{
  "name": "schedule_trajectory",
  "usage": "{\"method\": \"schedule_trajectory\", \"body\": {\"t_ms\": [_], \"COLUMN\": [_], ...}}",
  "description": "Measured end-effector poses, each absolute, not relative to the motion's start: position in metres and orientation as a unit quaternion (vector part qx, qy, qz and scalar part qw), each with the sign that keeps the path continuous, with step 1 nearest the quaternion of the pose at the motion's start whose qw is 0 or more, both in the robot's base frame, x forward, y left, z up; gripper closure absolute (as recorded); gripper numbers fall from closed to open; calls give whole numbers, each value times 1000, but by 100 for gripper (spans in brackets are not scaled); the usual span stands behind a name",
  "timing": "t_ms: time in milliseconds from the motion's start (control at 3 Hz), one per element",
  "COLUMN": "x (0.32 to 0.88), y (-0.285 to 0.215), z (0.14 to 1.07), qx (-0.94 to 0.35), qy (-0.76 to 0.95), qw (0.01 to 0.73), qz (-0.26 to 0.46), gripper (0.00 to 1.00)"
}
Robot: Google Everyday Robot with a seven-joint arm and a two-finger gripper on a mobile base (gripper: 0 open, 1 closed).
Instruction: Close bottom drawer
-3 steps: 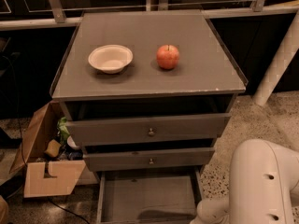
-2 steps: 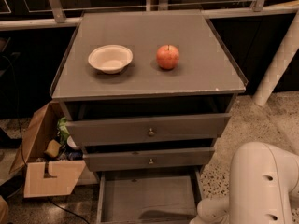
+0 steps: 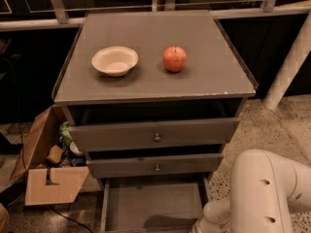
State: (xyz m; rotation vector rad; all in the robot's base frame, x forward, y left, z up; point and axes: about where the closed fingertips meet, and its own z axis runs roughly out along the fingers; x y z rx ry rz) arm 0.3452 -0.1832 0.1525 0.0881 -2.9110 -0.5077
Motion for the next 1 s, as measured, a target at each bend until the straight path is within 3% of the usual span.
{"method": "schedule_trajectory", "body": {"t_ms": [1000], "x": [384], "y": [-167], "z": [147], "qx": [17], "qy": [-983], "qw": [61], "qz": [-175], "gripper": [100]}}
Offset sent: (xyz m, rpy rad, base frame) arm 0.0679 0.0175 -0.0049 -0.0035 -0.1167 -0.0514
